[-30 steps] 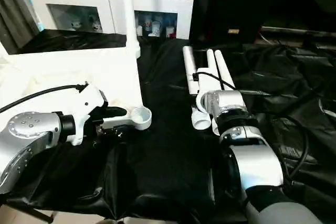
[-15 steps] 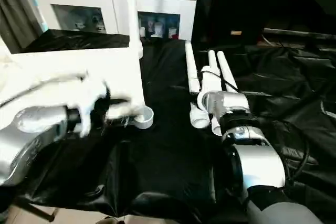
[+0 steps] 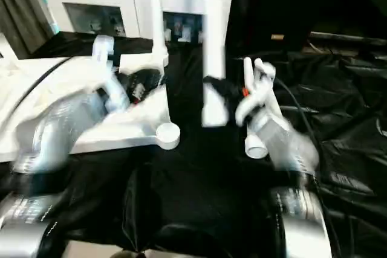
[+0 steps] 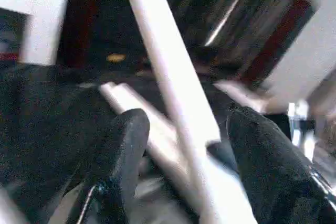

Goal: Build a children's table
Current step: Pick table leg

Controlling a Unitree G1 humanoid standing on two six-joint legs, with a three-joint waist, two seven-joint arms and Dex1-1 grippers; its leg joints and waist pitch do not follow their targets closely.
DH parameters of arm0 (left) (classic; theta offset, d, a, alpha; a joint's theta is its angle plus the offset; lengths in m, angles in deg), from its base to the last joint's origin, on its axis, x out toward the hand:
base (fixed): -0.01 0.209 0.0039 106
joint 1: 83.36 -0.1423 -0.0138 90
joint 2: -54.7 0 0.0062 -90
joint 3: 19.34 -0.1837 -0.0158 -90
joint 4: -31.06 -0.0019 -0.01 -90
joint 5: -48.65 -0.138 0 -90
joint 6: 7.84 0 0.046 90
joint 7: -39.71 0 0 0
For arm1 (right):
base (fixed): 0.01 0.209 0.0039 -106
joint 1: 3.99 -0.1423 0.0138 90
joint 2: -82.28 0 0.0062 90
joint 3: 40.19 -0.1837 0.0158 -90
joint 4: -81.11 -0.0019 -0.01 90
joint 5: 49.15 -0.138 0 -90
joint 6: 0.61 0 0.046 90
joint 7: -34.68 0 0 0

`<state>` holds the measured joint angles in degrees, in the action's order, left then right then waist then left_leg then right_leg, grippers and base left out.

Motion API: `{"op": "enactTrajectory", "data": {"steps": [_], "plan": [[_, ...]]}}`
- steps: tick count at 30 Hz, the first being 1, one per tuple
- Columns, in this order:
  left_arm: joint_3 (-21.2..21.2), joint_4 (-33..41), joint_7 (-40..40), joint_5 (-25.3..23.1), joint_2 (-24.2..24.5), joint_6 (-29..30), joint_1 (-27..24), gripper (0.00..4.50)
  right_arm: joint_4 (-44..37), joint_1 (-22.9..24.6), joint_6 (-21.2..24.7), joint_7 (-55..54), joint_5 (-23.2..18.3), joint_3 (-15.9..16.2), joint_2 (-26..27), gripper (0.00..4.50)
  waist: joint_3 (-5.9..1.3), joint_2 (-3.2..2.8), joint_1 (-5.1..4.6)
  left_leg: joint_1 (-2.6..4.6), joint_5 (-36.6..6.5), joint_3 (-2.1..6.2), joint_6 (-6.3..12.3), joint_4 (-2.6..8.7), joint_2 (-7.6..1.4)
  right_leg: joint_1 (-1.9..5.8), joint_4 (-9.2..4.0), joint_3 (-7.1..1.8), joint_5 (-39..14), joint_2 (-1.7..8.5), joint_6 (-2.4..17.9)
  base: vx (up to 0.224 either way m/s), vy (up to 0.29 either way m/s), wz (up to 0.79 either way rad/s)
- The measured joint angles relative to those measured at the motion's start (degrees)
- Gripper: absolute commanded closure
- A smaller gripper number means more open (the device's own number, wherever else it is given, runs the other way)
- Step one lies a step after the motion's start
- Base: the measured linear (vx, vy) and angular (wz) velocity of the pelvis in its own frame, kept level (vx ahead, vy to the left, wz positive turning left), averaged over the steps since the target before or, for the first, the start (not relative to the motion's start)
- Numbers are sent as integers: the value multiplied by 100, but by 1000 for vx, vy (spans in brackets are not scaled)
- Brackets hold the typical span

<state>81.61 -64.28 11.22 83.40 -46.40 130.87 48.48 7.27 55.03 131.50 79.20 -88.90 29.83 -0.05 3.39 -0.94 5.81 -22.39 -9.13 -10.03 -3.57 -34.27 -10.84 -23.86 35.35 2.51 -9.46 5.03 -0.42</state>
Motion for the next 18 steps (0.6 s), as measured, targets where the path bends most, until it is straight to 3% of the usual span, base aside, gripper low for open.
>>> {"op": "enactTrajectory", "data": {"steps": [4, 14, 15, 18], "plan": [[201, -211, 36, 375, -213, 172, 136, 165, -536, 272, 218, 325, -327, 228, -66, 265, 0, 0, 6, 0, 0, 1, 0, 3, -3, 0, -3, 7, 0, 1, -1, 0, 0, 0], [237, -223, 184, 624, -434, 665, 128, 165, -1109, 546, 486, 476, -362, 689, -133, 265, 0, 0, 82, -10, 0, 4, -1, 5, -3, 10, -27, 13, -4, 3, -8, 0, 0, 0], [242, -216, 204, 649, -441, 685, 114, 195, -1118, 566, 480, 478, -362, 718, -136, 265, 0, 2, 82, -10, 0, 4, -1, 5, -3, 10, -27, 13, -4, 4, -9, 0, 0, 0], [306, -158, 272, 738, -499, 794, 21, 208, -1130, 598, 475, 501, -362, 800, -150, 265, 1, 3, 79, -12, 0, 4, -1, 6, -4, 8, -28, 16, -4, 4, -9, 0, 0, 0]]}}
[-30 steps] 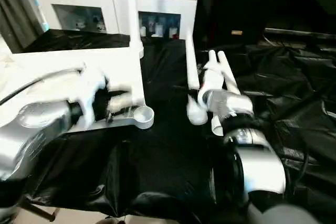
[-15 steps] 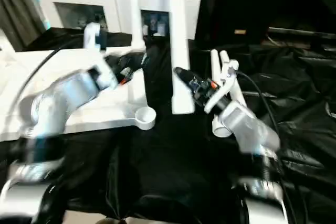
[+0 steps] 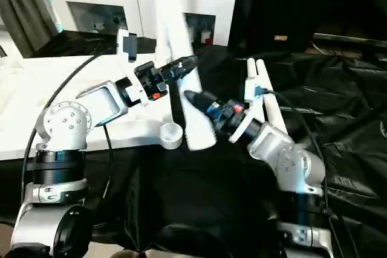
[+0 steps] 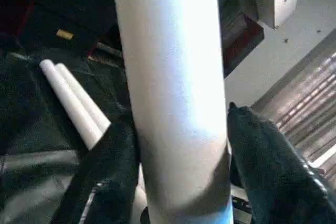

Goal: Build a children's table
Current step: Pick table leg

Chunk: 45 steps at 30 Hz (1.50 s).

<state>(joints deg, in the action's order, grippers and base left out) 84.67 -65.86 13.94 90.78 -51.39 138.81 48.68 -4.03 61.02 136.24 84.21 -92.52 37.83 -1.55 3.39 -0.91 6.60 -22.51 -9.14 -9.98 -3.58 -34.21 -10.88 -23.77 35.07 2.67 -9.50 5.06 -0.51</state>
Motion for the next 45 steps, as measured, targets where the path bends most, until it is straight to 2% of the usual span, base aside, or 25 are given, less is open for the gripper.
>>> {"op": "enactTrajectory", "data": {"steps": [1, 3, 8, 17, 18, 20, 27, 38, 45], "plan": [[46, 55, 2, 69, -9, 47, -38, 208, -1, 0, 0, 35, 1, 24, 2, 265, 1, 1, 2, -4, 0, 1, 0, 1, 0, -2, -1, 3, 0, 0, 0, 0, 0, 0], [85, 172, -4, 113, 4, 102, -98, 244, -4, -1, 1, 85, 0, 54, 1, 266, 1, 1, 7, -7, 0, 3, 0, 1, -1, -2, -3, 6, -2, 0, -3, 0, 0, 0], [94, 214, -31, 263, 101, 204, -124, 261, -5, -9, -10, 117, 2, 140, 2, 266, 1, 2, 12, -13, -1, 3, 1, 1, 1, -2, -9, 7, -4, 3, -7, 0, 0, 0], [37, 345, -145, 308, 268, 197, -237, 262, 26, -87, -134, 204, 117, 359, -121, 266, 1, 2, 10, -13, -1, 4, 1, 1, 0, -2, -8, 9, -9, 4, -14, 0, 0, 0], [4, 371, -152, 288, 314, 140, -240, 262, 43, -135, -171, 203, 160, 392, -131, 231, 1, 2, 5, -13, -1, 5, 1, 2, 0, -3, -8, 9, -10, 3, -16, 0, 0, 0], [-118, 455, -179, 197, 413, 28, -238, 262, 56, -230, -239, 177, 284, 499, -187, 196, 1, 2, 3, -13, -1, 5, 1, 4, 0, -4, -7, 9, -21, 3, -35, 0, 0, 0], [-945, 765, -411, -373, 909, -110, -248, 262, -25, -471, -249, 105, 916, 1197, -671, 158, 3, 14, 6, -13, 0, 5, 0, 7, 0, -3, -7, 8, -25, 3, -41, 0, 0, 0], [-1232, 978, -714, -380, 1099, -165, -334, 262, 16, -776, -194, 285, 1235, 1809, -914, 158, 5, 61, 0, -14, 0, 2, 0, 7, 0, -5, -5, 5, -13, 3, -21, 0, 0, 0], [-1283, 1067, -839, -379, 1163, -192, -355, 262, 51, -841, -130, 364, 1254, 1929, -956, 158, 1, 73, 5, -14, 0, 1, 0, 7, 0, -2, -4, 5, -12, 3, -19, 0, 0, 0]]}}
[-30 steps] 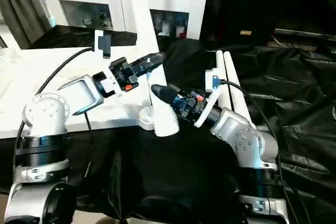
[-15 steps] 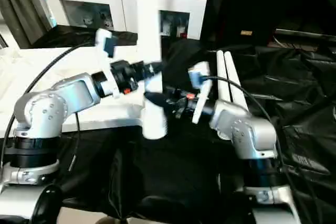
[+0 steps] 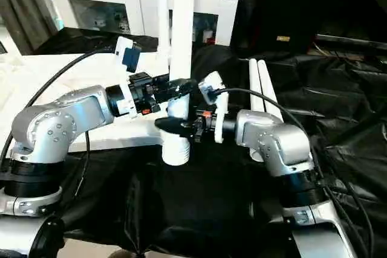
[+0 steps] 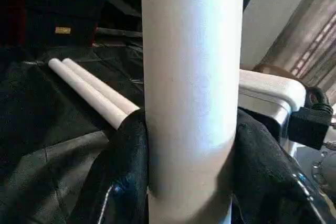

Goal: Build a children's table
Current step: Pick table leg

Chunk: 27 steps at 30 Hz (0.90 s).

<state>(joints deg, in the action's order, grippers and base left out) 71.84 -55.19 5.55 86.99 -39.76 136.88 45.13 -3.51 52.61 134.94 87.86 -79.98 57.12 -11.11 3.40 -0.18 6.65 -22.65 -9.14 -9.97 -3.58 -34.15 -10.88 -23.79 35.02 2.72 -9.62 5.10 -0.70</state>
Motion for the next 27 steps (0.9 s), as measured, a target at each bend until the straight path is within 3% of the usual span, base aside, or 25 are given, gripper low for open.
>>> {"op": "enactTrajectory", "data": {"steps": [3, 4, 13, 20, 21, 27], "plan": [[-24, 0, -4, 0, 27, -11, -7, 262, 18, 0, 9, 26, -1, 9, -16, 158, 0, 1, -3, 0, 0, 0, 0, -1, 0, 0, 1, 0, 1, 0, 2, 0, 0, 0], [-43, 0, -4, 0, 27, -17, -7, 262, 34, 0, 9, 47, -1, 12, -25, 184, 0, 2, -3, 1, 0, 0, 0, -1, 0, 0, 2, 0, 1, 0, 2, 0, 0, 0], [-59, -4, -4, -4, 40, -25, -13, 262, 108, -34, 56, 115, -28, 53, -27, 252, 0, 3, -4, 1, 0, 0, 0, -2, 0, -1, 5, 0, 2, 0, 3, 0, 0, 0], [-61, -10, -4, -4, 59, -27, -14, 262, 167, -42, 5, 116, -41, 64, -8, 262, 0, 2, -4, 1, 0, 0, 0, -3, 0, 0, 7, 0, 3, 0, 4, 0, 0, 0], [-61, -10, -4, -4, 67, -27, -14, 262, 174, -42, 3, 115, -41, 64, 3, 206, 0, 2, -4, 1, 0, 0, 0, -3, 0, 0, 7, 0, 3, 0, 4, 0, 0, 0], [-94, -9, -50, -3, 91, -27, -14, 262, 203, -42, 5, 108, -4, 72, 2, 158, 0, 2, -3, 2, 0, 0, 0, -4, 0, 0, 9, 0, 3, 0, 5, 0, 0, 0]]}}
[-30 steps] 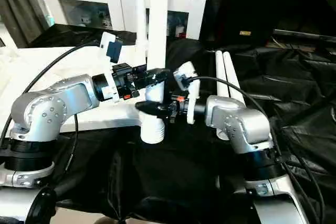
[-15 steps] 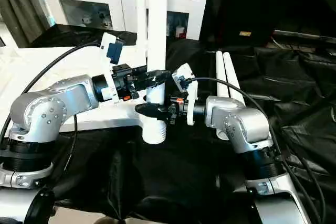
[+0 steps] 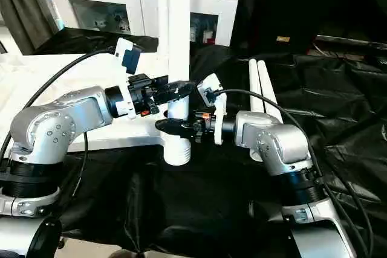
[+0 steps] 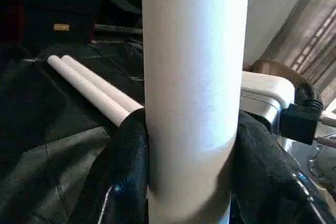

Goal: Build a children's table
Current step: Pick table leg

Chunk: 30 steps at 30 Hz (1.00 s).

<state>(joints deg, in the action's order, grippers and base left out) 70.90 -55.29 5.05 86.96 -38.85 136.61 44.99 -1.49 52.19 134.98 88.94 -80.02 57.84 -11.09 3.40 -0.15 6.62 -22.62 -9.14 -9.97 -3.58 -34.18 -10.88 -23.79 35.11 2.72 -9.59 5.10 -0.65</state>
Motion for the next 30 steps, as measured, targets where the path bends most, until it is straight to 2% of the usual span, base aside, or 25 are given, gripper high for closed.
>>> {"op": "enactTrajectory", "data": {"steps": [15, 16, 20, 22, 26, 30], "plan": [[-16, 2, -81, 22, -28, -63, 0, 262, -18, 26, 117, 99, 13, 137, -139, 149, 0, 0, 0, 1, 0, 0, 0, -3, 0, 0, 6, -1, 1, 0, 1, 0, 0, 0], [-16, 2, -81, 22, -28, -63, 0, 262, -17, 26, 118, 99, 13, 137, -139, 175, 0, 0, 0, 1, 0, 0, 0, -3, 0, 0, 6, -1, 1, 0, 1, 0, 0, 0], [-17, 2, -81, 22, -18, -75, 0, 262, -31, 25, 132, 120, -5, 144, -137, 188, 0, 0, 0, 2, 0, 0, 0, -5, 0, 0, 8, -1, 1, 0, 1, 0, 0, 0], [-17, 2, -81, 22, -17, -77, 0, 262, -33, 25, 142, 121, -6, 144, -137, 216, 0, 1, 0, 2, 0, 0, 0, -6, 0, 1, 9, -1, 1, 0, 1, 0, 0, 0], [-17, 2, -81, 22, -18, -79, 0, 262, -43, 25, 153, 127, -12, 150, -120, 244, 0, 1, 1, 2, 0, 0, 0, -8, 0, 1, 11, -2, 1, 0, 1, 0, 0, 0], [-17, 2, -81, 22, -18, -78, -2, 262, -37, 25, 153, 124, -11, 150, -108, 256, -1, 2, 1, 2, 0, 0, 0, -10, 0, 1, 12, -2, 1, 0, 1, 0, 0, 0]]}}
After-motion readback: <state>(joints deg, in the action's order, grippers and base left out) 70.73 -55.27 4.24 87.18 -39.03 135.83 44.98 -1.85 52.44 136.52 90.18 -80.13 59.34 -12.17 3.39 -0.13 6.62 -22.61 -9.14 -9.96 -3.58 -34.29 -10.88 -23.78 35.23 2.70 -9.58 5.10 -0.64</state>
